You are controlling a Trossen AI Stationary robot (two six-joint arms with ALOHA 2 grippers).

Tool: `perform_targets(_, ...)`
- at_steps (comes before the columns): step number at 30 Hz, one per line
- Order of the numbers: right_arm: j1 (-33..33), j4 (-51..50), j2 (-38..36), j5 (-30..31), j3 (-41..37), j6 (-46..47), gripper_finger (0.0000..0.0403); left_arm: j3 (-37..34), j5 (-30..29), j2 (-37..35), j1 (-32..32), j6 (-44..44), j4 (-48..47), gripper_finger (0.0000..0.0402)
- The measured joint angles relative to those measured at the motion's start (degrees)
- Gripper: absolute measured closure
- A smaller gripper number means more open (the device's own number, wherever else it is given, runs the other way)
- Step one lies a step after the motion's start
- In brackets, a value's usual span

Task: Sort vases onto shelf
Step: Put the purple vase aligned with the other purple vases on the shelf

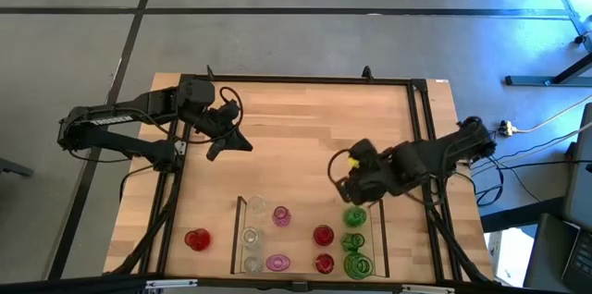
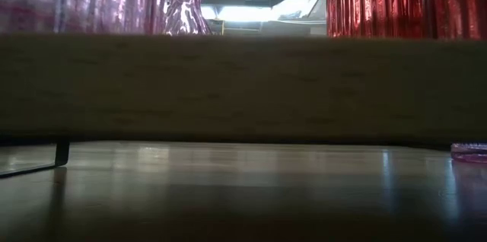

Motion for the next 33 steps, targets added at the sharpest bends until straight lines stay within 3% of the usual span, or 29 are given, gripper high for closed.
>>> perform_targets(8,-4.98,0.16,-8.54,-1.96,-19.85,14.83,0.0331,0.00,-0.13,0.00,-0.02,1.03,0.44,0.0397)
perform_targets(14,-4.84,0.68,-14.86,-8.68,-32.35,28.71,0.0331,0.00,0.26,0.00,0.00,1.09,0.39,0.0397)
perform_targets(21,-0.85,0.56,-20.06,-9.68,-36.95,40.07,0.0331,0.00,0.24,0.00,-0.01,2.15,0.41,0.0397)
perform_targets(27,2.53,0.73,-20.87,-14.24,-43.14,48.57,0.0331,0.00,-0.94,0.00,0.00,3.18,0.42,0.0397)
perform_targets(33,2.75,0.58,-20.67,-13.49,-46.27,50.41,0.0331,0.00,-1.01,0.00,0.00,4.08,0.41,0.0397)
